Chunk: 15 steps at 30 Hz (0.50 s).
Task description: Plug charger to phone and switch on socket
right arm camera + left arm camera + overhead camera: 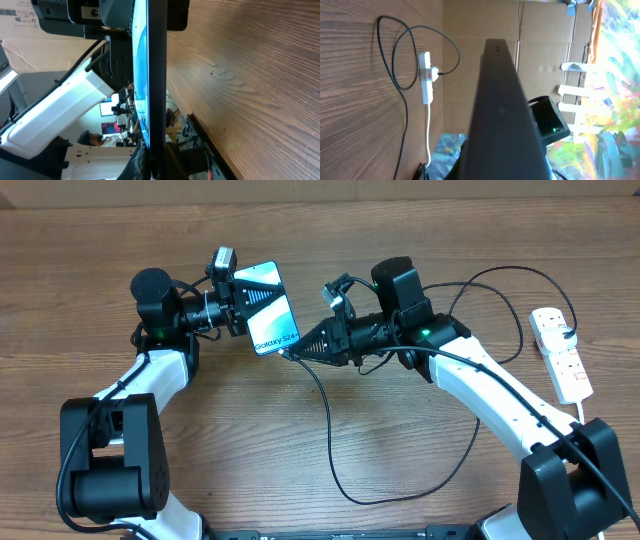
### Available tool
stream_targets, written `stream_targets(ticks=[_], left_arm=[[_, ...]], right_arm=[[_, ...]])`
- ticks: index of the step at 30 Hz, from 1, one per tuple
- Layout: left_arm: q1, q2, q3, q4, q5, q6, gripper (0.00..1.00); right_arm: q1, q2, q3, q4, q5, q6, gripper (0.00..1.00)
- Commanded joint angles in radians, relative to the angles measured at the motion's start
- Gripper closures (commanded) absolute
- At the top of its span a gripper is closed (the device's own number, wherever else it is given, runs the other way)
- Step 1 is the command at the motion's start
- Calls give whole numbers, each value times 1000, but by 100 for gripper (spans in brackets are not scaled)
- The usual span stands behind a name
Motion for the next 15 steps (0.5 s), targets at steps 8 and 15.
stream_targets(ticks=[8,15], left_arm=[[-29,-32,2,-2,74,-4,96],[-29,-32,2,-7,77,-4,96]], right_arm=[[27,-3,8,18,230,66,96],[95,-3,8,23,349,91,96]])
